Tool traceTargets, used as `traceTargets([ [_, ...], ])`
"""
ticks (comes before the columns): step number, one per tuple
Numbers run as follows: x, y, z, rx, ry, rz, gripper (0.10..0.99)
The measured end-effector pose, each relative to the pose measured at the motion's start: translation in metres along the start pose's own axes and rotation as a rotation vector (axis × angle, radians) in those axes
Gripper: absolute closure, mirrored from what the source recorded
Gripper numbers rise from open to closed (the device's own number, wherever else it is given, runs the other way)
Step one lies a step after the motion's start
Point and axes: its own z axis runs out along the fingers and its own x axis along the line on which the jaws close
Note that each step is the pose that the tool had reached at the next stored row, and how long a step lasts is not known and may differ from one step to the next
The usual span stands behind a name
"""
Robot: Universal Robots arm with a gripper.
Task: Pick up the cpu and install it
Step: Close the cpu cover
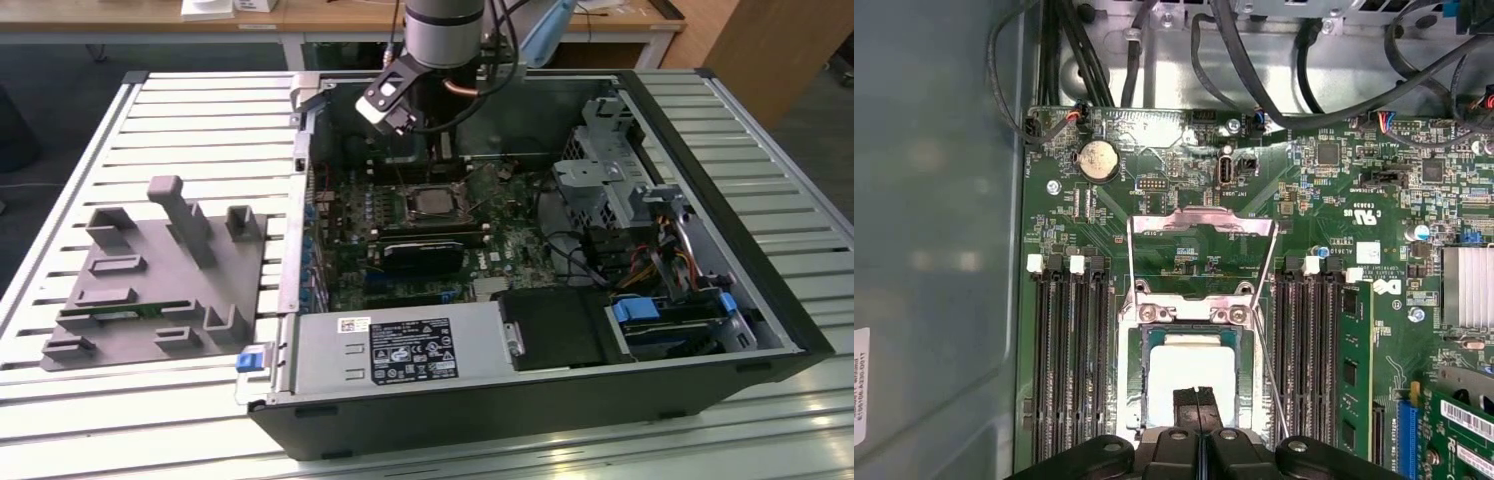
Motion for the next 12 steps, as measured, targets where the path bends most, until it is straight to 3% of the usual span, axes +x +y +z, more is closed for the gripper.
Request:
traceTargets([
  [12,-0.0001,0.0001,-0.0026,0.0,-0.0001,0.0,0.98],
])
